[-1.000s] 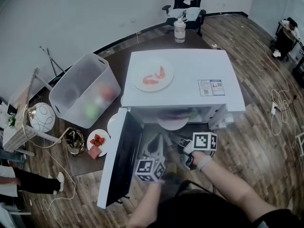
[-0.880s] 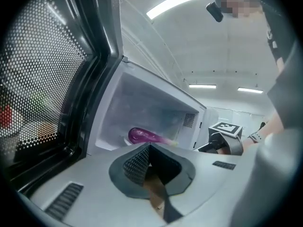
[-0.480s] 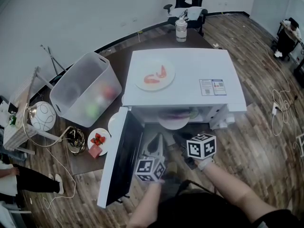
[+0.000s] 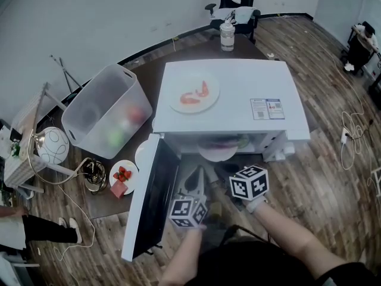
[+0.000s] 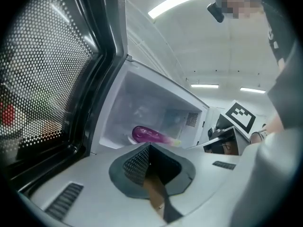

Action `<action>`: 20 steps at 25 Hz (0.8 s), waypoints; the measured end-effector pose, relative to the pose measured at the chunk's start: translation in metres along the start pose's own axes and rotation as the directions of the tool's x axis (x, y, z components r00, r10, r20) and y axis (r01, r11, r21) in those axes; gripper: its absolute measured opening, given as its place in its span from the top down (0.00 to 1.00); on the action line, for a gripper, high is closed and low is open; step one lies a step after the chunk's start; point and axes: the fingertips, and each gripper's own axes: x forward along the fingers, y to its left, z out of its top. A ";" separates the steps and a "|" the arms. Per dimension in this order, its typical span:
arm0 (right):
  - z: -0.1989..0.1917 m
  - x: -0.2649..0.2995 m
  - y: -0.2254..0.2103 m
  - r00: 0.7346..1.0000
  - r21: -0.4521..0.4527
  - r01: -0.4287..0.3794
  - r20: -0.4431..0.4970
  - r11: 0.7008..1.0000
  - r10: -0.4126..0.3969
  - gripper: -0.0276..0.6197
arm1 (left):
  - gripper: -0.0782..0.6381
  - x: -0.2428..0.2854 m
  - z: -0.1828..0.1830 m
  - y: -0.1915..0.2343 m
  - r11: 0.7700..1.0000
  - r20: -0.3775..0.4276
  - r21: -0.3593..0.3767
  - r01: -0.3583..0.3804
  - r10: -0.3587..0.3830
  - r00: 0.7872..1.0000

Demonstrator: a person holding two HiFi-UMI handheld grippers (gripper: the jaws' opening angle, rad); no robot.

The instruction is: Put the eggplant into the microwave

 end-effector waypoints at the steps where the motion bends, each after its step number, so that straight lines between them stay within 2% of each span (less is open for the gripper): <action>1: 0.000 0.001 -0.001 1.000 -0.002 0.001 -0.002 1.000 -0.001 0.95 | 0.89 0.000 0.000 0.000 1.000 0.000 0.000 -0.001 0.001 1.000; 20: 0.021 0.014 -0.020 1.000 0.018 0.025 0.011 1.000 -0.025 0.95 | 0.89 0.006 0.001 0.011 1.000 -0.006 -0.005 -0.013 0.013 1.000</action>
